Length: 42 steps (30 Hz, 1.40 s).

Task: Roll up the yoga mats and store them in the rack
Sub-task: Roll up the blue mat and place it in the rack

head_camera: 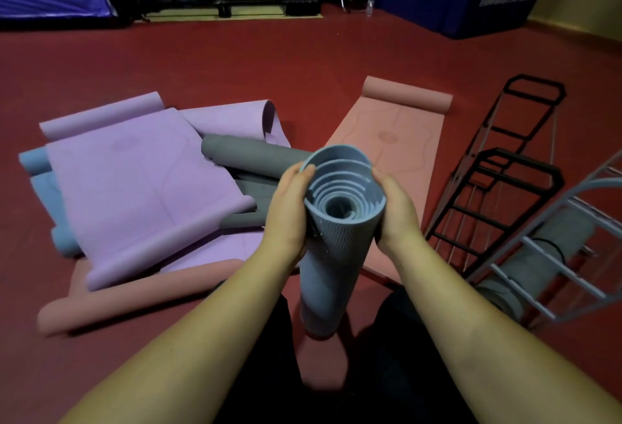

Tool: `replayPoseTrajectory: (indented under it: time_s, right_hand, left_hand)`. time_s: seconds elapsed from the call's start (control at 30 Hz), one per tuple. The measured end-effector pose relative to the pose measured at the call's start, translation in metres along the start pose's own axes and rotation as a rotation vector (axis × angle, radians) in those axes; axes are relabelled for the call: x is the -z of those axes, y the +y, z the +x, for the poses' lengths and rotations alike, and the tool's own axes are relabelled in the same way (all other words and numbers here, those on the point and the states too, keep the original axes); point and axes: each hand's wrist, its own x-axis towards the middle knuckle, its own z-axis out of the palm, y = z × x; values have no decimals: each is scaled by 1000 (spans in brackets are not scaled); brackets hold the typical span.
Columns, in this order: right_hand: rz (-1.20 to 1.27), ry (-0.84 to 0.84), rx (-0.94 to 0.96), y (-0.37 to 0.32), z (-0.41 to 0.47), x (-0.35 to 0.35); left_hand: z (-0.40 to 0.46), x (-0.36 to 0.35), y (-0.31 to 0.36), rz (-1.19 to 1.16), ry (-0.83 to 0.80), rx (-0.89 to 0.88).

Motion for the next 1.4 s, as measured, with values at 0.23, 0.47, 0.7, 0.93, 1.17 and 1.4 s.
replayPoseTrajectory:
  time_s: [0.23, 0.47, 0.7, 0.93, 1.17, 1.4]
  right_hand:
    - [-73, 93, -162, 38, -3, 23]
    - [-111, 44, -54, 8, -3, 5]
    - [-212, 74, -91, 41, -15, 14]
    - [-104, -11, -97, 9, -4, 8]
    - [-255, 87, -170, 55, -3, 27]
    - [-230, 16, -98, 16, 9, 17]
  left_hand:
    - [-13, 9, -39, 32, -38, 71]
    - [-8, -4, -10, 99, 0, 8]
    - [-14, 13, -41, 328, -7, -18]
    - [-1, -9, -10, 130, 11, 78]
    - [-4, 8, -49, 368, 68, 204]
    - [14, -8, -26, 314, 99, 98]
